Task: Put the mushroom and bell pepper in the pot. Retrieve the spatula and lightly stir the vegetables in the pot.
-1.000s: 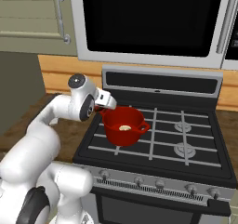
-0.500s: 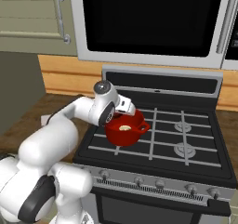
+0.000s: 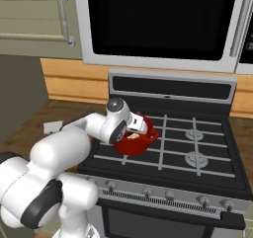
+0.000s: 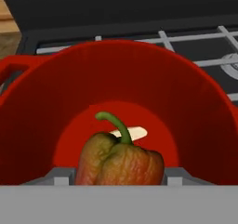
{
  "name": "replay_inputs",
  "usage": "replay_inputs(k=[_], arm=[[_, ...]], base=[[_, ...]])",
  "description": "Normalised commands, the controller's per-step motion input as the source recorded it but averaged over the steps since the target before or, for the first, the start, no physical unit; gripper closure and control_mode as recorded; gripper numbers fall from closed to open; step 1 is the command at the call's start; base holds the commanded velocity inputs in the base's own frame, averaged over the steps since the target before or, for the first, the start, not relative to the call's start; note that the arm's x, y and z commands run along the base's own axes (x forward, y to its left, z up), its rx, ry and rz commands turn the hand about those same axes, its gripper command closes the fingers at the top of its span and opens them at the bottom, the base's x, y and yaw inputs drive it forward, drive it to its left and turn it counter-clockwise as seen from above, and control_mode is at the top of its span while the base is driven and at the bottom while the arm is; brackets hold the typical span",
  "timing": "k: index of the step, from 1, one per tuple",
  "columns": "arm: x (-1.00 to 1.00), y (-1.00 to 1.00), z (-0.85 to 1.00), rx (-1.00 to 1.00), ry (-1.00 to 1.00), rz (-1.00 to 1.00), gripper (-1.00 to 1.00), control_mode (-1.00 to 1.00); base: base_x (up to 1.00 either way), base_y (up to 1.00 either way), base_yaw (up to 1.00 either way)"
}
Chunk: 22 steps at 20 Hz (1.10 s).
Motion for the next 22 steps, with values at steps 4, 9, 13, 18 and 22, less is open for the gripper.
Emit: replay_inputs(k=[4,9,13,18,22], arm=[[0.00,0.00,-0.28,0.00,0.04,0.00,1.00,-1.00],[0.01,0.00,-0.05,0.00,0.09,0.00,-1.00,-1.00],[0.01,0.00,0.16,0.00,0.10,0.00,-1.00,-1.00],[0.00,0.00,0.44,0.00,0.02,0.00,-1.00,-1.00],[-0.04,0.16,0.61,0.00,0.00,0.00,-1.00,-1.00]], base=[[0.00,0.00,0.00],[0.00,0.00,0.00],[0.00,0.00,0.00],[0.00,0.00,0.00],[0.00,0.00,0.00]])
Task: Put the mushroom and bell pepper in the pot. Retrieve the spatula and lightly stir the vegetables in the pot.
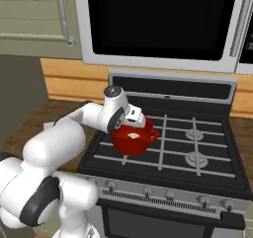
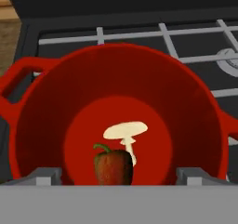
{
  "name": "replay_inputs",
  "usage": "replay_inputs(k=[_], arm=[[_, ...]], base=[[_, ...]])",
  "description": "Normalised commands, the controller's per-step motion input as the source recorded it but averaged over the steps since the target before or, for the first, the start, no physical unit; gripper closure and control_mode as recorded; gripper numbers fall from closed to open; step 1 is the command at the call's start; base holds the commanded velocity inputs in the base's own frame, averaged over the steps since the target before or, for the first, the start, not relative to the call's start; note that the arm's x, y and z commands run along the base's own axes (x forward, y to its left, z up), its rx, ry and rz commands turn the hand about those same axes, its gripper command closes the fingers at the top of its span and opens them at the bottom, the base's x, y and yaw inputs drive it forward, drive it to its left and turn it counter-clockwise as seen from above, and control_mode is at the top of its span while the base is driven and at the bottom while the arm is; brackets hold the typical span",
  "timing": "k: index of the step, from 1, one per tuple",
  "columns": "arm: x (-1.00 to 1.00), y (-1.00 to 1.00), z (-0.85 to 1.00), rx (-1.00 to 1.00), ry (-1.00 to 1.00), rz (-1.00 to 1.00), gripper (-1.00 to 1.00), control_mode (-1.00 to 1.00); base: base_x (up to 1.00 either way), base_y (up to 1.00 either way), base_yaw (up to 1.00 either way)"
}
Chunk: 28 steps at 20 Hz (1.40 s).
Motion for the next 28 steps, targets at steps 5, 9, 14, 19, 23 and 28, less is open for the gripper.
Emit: replay_inputs(k=[5,9,14,19,23,28], arm=[[-0.45,0.59,0.55,0.00,0.00,0.00,-1.00,-1.00],[-0.15,0.09,0.05,0.00,0.00,0.03,-1.00,-1.00],[-0.19,0.62,0.23,0.01,-0.02,0.00,-1.00,-1.00],[-0.58,0.98,0.35,0.01,-0.03,0.07,-1.00,-1.00],[-0.48,1.00,0.00,0.03,0.00,0.17,-1.00,-1.00],[-0.38,1.00,-0.23,0.02,0.00,0.24,-1.00,-1.00]], base=[[0.00,0.00,0.00],[0.00,0.00,0.00],[0.00,0.00,0.00],[0.00,0.00,0.00],[0.00,0.00,0.00],[0.00,0.00,0.00]])
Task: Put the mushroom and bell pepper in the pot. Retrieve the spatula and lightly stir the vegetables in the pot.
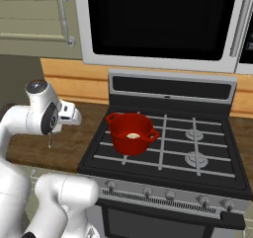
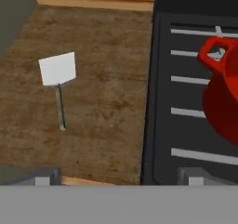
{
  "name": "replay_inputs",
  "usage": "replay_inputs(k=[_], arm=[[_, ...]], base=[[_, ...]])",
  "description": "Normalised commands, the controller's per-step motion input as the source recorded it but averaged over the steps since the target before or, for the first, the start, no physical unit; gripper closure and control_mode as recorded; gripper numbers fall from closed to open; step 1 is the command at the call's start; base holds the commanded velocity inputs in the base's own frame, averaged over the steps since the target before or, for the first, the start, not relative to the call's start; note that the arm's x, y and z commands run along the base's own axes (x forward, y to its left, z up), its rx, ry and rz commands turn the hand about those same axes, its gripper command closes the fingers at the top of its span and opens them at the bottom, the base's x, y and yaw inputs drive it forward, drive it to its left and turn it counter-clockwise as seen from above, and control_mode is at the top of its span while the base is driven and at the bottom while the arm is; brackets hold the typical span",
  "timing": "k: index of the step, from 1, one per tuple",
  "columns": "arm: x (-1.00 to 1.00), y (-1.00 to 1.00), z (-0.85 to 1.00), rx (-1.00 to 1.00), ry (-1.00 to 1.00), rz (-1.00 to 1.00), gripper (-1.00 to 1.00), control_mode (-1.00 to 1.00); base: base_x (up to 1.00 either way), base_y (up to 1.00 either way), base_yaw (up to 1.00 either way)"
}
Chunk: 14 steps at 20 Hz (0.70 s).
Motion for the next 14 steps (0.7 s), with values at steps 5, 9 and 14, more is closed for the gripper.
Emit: replay_inputs(k=[5,9,14], arm=[[-0.02,1.00,-0.53,0.00,0.00,0.32,-1.00,-1.00],[0.35,0.95,-0.42,0.00,0.03,0.18,-1.00,-1.00],[0.50,0.50,-0.14,0.00,0.11,0.00,-1.00,-1.00]], base=[[0.00,0.00,0.00],[0.00,0.00,0.00],[0.00,0.00,0.00]])
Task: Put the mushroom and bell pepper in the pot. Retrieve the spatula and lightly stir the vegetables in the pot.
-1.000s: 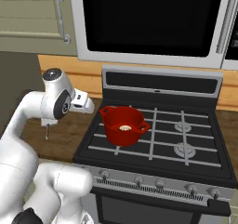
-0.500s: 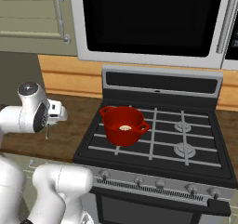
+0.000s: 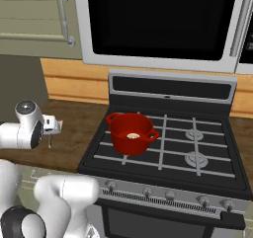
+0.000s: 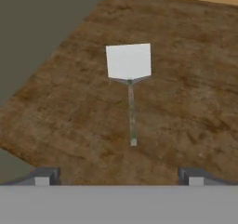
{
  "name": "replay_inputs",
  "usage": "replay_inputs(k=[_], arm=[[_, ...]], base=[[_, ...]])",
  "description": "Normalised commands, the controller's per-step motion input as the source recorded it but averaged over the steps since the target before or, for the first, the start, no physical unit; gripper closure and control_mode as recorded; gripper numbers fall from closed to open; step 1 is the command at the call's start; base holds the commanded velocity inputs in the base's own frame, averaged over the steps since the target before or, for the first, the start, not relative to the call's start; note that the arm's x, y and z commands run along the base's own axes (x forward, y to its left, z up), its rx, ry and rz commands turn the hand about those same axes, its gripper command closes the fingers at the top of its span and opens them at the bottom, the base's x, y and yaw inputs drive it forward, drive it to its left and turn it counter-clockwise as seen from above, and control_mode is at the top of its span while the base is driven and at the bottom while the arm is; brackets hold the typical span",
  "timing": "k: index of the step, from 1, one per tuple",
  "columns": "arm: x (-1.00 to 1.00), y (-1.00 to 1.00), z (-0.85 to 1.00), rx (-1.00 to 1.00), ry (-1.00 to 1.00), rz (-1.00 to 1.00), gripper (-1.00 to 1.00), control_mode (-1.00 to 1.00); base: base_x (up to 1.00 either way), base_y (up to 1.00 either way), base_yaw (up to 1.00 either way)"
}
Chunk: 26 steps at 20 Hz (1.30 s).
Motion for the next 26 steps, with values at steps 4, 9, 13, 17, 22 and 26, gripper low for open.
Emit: replay_inputs(k=[4,9,13,17,22,26], arm=[[0.42,0.01,-0.25,-0.01,0.06,-0.01,-1.00,-1.00],[0.38,0.01,-0.32,-0.06,0.10,-0.01,-1.00,-1.00],[0.24,0.22,-0.38,-0.09,0.11,0.00,-1.00,-1.00],[0.25,0.19,-0.31,-0.06,0.10,0.00,-1.00,-1.00],[0.24,0.04,-0.27,0.00,0.12,0.00,-1.00,-1.00],[0.23,0.10,-0.38,-0.02,0.04,0.00,-1.00,-1.00]], base=[[0.00,0.00,0.00],[0.00,0.00,0.00],[0.00,0.00,0.00],[0.00,0.00,0.00],[0.00,0.00,0.00],[0.00,0.00,0.00]])
